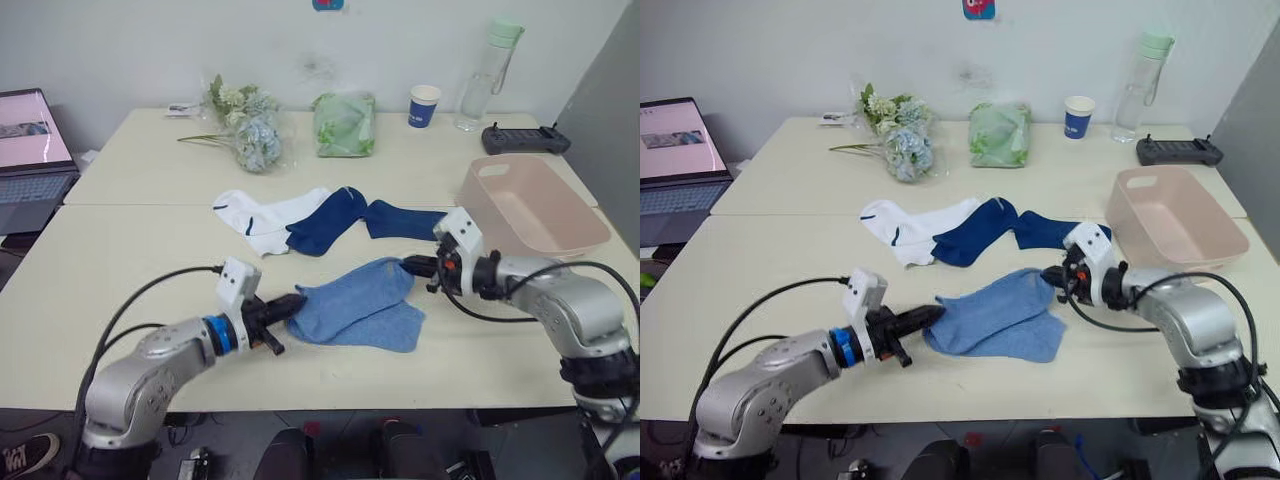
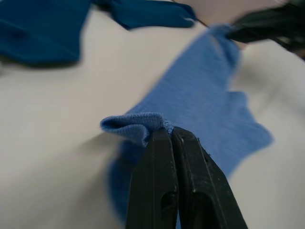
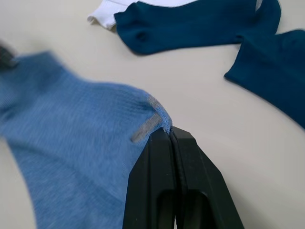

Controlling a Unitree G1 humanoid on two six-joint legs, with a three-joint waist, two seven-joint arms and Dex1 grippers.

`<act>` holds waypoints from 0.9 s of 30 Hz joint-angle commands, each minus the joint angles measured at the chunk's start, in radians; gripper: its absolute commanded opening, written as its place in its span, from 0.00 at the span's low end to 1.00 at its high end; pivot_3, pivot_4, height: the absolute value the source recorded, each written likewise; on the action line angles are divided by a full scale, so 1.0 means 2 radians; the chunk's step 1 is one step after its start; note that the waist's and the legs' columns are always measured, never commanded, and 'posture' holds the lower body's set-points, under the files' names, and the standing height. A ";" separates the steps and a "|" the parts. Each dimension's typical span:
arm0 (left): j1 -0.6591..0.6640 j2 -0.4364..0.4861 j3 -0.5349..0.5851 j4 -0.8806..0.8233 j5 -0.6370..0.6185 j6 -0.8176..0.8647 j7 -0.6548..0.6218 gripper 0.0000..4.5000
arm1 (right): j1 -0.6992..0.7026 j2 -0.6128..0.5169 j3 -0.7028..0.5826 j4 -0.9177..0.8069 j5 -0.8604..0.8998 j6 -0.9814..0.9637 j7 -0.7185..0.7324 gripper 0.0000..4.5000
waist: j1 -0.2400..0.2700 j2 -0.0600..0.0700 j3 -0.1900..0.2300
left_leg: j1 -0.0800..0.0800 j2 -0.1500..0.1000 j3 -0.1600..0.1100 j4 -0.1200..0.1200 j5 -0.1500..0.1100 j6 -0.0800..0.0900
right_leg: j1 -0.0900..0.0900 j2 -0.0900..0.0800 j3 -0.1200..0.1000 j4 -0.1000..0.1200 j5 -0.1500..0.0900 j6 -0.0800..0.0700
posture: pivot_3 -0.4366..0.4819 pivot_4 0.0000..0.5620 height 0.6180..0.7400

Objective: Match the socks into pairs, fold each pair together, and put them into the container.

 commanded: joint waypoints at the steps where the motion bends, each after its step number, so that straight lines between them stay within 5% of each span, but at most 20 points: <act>1: 0.010 -0.005 -0.012 -0.043 -0.030 0.020 0.018 0.01 | -0.031 0.016 0.023 0.032 -0.023 -0.035 0.012 0.00 | 0.000 0.000 0.000 | 0.000 0.000 0.000 0.000 0.000 0.000 | 0.000 0.000 0.000 0.000 0.000 0.000 | 0.48 0.27 1.00; 9: 0.023 -0.024 -0.036 -0.058 -0.060 0.030 0.036 0.01 | -0.086 0.084 0.082 0.126 -0.082 -0.114 0.036 0.00 | -0.005 0.000 0.000 | 0.000 0.000 0.000 0.000 0.000 0.000 | 0.000 0.000 0.000 0.000 0.000 0.000 | 0.48 0.27 1.00; 11: 0.025 -0.018 -0.037 -0.058 -0.062 0.024 0.031 0.00 | -0.086 0.092 0.081 0.135 -0.090 -0.132 0.040 0.09 | -0.005 0.000 0.000 | 0.000 0.000 0.000 0.000 0.000 0.000 | 0.000 0.000 0.000 0.000 0.000 0.000 | 0.48 0.27 1.00; 20: -0.007 0.052 -0.003 -0.024 -0.055 -0.020 -0.025 0.62 | -0.028 0.059 0.039 0.066 -0.068 -0.178 0.086 0.72 | -0.001 0.000 0.000 | 0.000 0.000 0.000 0.000 0.000 0.000 | 0.000 0.000 0.000 0.000 0.000 0.000 | 0.48 0.27 1.00; 22: -0.052 0.051 -0.003 0.020 -0.039 -0.036 -0.026 0.76 | 0.000 0.037 0.040 0.024 -0.048 -0.174 0.123 0.73 | 0.002 0.000 0.000 | 0.000 0.000 0.000 0.000 0.000 0.000 | 0.000 0.000 0.000 -0.001 0.000 0.000 | 0.48 0.27 1.00; 27: -0.177 0.049 -0.086 0.183 0.097 -0.137 -0.045 0.76 | 0.055 -0.007 0.064 -0.046 -0.043 -0.176 0.177 0.73 | 0.004 0.000 0.000 | 0.000 -0.001 0.000 0.000 0.000 0.000 | 0.000 0.000 0.000 -0.001 0.000 0.000 | 0.48 0.27 1.00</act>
